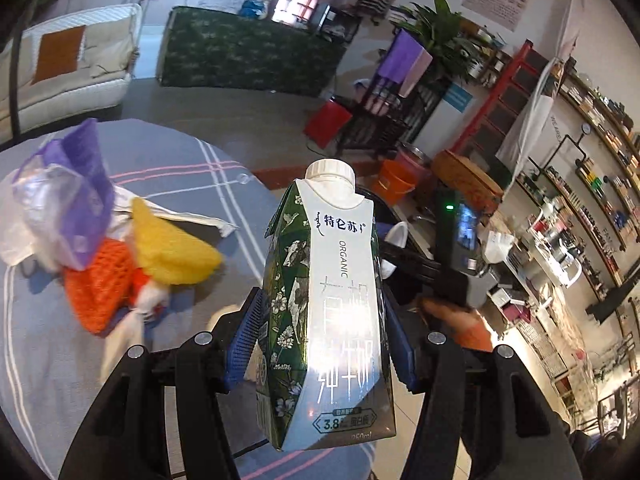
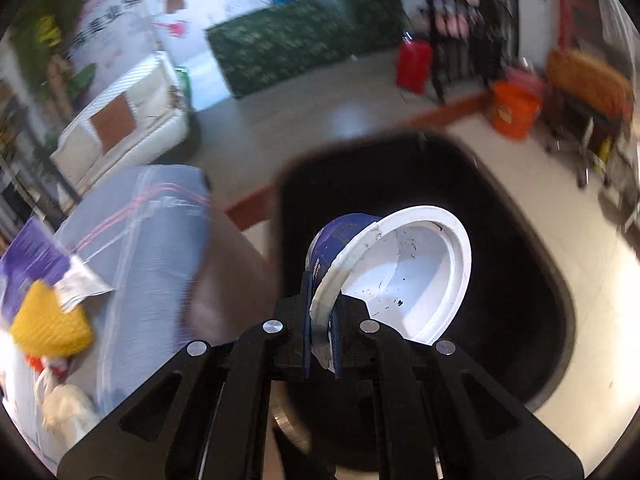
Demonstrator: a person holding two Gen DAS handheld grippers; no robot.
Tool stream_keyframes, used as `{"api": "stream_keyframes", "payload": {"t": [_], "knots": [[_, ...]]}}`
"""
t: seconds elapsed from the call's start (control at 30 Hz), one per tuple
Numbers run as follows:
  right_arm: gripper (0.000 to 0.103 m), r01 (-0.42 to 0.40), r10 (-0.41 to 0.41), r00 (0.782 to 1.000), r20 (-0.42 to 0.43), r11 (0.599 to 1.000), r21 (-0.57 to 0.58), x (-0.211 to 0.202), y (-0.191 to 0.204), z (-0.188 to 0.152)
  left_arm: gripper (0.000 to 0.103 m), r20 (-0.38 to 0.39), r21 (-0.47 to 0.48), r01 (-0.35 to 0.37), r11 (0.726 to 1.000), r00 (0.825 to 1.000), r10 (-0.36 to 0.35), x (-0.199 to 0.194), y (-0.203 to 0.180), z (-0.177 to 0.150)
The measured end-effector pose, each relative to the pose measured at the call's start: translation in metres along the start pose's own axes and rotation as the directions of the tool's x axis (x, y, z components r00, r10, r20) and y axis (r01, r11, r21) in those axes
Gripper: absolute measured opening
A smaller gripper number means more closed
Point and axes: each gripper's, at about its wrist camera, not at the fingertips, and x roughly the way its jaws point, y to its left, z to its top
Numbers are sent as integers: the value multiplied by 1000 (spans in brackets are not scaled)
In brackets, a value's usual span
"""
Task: Collect trash
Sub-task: 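Drop the cup and carton into the brown wastebasket, opening both tools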
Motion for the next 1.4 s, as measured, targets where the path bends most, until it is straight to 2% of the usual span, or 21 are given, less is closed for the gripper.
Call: {"api": "stream_keyframes", "payload": {"t": [0.13, 0.17, 0.2, 0.27, 0.4, 0.53, 0.67, 0.77, 0.8, 1.07, 1.33, 1.37, 1.4], "knots": [[14, 58, -57, 998, -38, 997, 41, 22, -12, 2, 57, -30, 14, 17, 1000, 999, -16, 12, -10, 4], [26, 74, -72, 996, -50, 996, 38, 24, -15, 0, 57, -40, 21, 19, 1000, 999, -18, 16, -12, 4], [46, 87, -84, 995, -60, 995, 43, 25, -15, -1, 57, -48, 26, 23, 999, 999, -22, 18, -13, 3], [61, 78, -77, 997, -20, 995, 58, 18, -19, -3, 57, -53, 36, 25, 999, 998, -23, 21, -13, 3], [61, 78, -79, 997, 8, 994, 72, -2, -27, -14, 57, -61, 65, 20, 998, 998, -16, 33, -20, 6], [64, 113, -118, 990, 84, 992, 56, -34, -28, -20, 57, -78, 101, 23, 995, 997, -15, 53, -35, 16], [74, 174, -175, 966, 189, 984, 24, -76, -26, -38, 57, -99, 159, 36, 987, 995, -21, 80, -55, 27], [75, 218, -219, 945, 243, 975, 30, -98, -34, -50, 57, -120, 182, 44, 982, 993, -22, 102, -68, 33], [76, 249, -252, 932, 259, 967, 48, -107, -39, -57, 57, -132, 189, 46, 981, 991, -21, 111, -72, 35], [77, 303, -325, 915, 241, 945, 123, -126, -70, -94, 57, -232, 218, 38, 975, 973, 14, 173, -90, 44], [77, 301, -327, 920, 214, 942, 146, -126, -80, -104, 58, -319, 217, 20, 976, 946, 52, 212, -92, 43], [77, 298, -325, 922, 212, 942, 153, -126, -82, -104, 62, -333, 209, 26, 978, 942, 46, 214, -92, 43], [77, 295, -323, 923, 210, 943, 156, -126, -83, -104, 72, -342, 207, 28, 978, 939, 46, 216, -93, 44]]}}
